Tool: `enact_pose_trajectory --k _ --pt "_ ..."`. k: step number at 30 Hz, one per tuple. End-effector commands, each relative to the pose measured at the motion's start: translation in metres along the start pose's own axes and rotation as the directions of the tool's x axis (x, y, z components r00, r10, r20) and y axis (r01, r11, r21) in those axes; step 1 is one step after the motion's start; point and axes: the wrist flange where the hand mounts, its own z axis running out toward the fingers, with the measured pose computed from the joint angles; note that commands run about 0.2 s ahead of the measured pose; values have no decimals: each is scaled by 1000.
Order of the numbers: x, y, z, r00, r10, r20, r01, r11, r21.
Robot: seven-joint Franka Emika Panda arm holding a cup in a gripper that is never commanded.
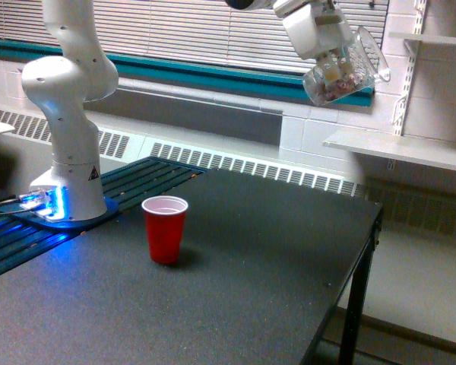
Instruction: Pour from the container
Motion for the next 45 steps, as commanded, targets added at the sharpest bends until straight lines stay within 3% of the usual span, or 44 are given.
enact_pose_trajectory --k 1,12,20,34,45 --pt "-4 0 1 1000 -5 -6 5 1000 -1" --pt "-15 10 -2 998 -62 -16 62 998 -20" --pt "-27 29 -6 992 -124 -30 122 991 -60" --pt "-68 77 -5 987 -157 -36 152 983 -101" --pt "-103 124 3 987 -159 -6 157 975 -156"
